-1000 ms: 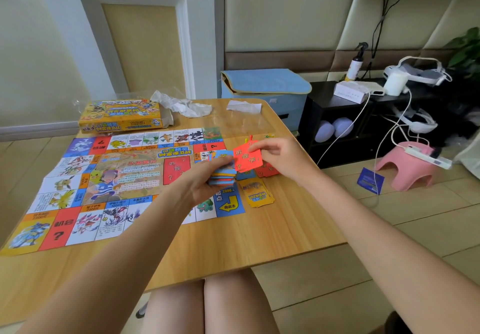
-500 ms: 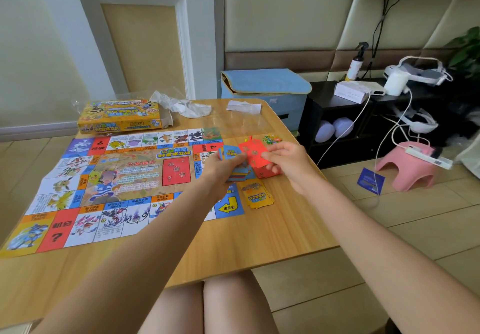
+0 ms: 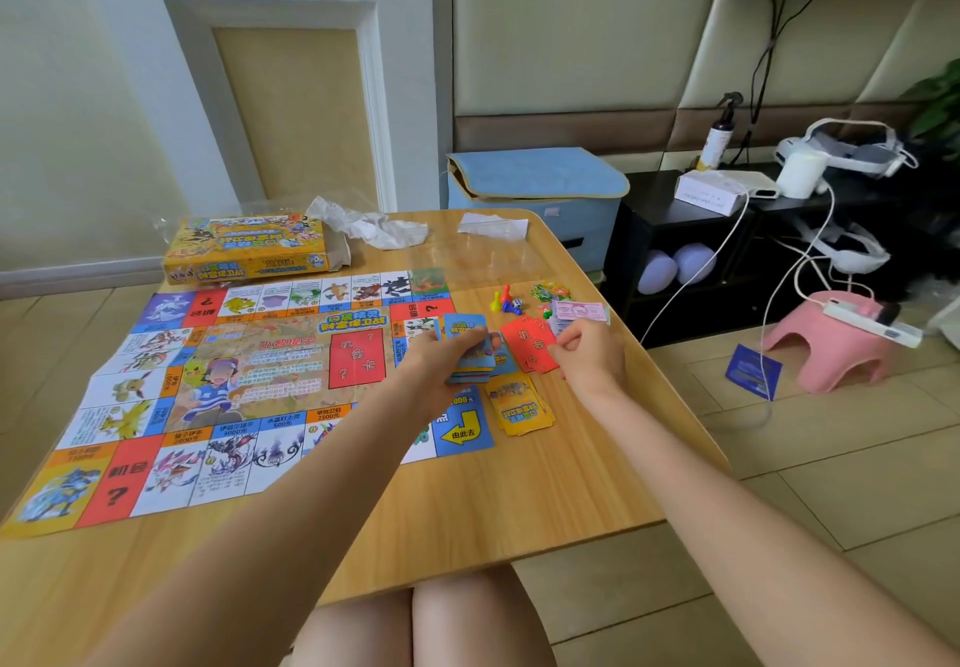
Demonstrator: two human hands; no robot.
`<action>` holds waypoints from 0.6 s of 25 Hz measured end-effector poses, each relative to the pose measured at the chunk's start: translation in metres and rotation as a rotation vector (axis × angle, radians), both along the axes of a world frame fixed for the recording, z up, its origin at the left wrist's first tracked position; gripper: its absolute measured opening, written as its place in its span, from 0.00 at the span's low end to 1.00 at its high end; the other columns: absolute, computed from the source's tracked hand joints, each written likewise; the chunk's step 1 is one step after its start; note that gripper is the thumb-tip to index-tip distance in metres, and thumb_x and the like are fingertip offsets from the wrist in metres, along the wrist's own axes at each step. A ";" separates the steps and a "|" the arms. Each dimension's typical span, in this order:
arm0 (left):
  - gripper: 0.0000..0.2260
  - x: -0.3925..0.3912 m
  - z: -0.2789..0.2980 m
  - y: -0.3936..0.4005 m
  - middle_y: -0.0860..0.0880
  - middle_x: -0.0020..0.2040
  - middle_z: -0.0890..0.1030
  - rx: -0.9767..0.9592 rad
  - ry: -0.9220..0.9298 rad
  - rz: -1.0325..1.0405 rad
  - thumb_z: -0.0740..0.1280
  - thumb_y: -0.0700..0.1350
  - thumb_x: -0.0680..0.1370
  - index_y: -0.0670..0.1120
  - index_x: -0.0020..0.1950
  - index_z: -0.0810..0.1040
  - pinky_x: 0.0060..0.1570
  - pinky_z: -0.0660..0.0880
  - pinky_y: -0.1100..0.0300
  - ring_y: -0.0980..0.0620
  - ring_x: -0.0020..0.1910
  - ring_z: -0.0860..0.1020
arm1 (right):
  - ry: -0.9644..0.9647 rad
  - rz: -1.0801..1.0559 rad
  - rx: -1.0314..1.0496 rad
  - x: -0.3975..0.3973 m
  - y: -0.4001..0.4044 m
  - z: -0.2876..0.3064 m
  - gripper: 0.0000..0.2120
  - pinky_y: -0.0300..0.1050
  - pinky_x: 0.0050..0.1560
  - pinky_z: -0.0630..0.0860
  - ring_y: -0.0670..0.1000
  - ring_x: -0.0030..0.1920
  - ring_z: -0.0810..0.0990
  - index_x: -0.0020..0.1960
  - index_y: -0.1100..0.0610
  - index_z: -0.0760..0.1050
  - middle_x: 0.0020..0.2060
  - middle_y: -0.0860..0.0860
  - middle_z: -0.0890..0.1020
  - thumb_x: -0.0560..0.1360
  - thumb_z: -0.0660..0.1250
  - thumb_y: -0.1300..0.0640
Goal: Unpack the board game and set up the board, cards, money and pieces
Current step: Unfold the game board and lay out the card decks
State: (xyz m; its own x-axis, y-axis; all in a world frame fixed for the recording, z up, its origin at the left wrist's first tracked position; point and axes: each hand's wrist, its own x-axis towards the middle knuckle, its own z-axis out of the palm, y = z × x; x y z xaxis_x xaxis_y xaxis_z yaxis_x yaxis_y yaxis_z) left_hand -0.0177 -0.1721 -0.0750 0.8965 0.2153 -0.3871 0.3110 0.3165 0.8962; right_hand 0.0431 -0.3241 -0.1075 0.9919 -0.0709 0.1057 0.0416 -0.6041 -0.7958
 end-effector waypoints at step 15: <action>0.07 -0.018 0.007 0.006 0.43 0.39 0.84 -0.179 -0.135 -0.138 0.60 0.31 0.78 0.41 0.48 0.75 0.35 0.81 0.55 0.48 0.35 0.83 | 0.340 0.334 0.394 -0.023 0.014 0.046 0.08 0.33 0.24 0.66 0.46 0.28 0.70 0.46 0.62 0.77 0.30 0.51 0.75 0.70 0.74 0.61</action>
State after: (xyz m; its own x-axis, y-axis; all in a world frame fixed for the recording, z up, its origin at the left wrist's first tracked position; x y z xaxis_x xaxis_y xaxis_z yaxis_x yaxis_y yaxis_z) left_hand -0.0358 -0.1660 -0.0681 0.9589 0.0265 -0.2825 0.2431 0.4370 0.8660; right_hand 0.0204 -0.3097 -0.0619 0.9408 0.2801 -0.1909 -0.1170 -0.2602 -0.9585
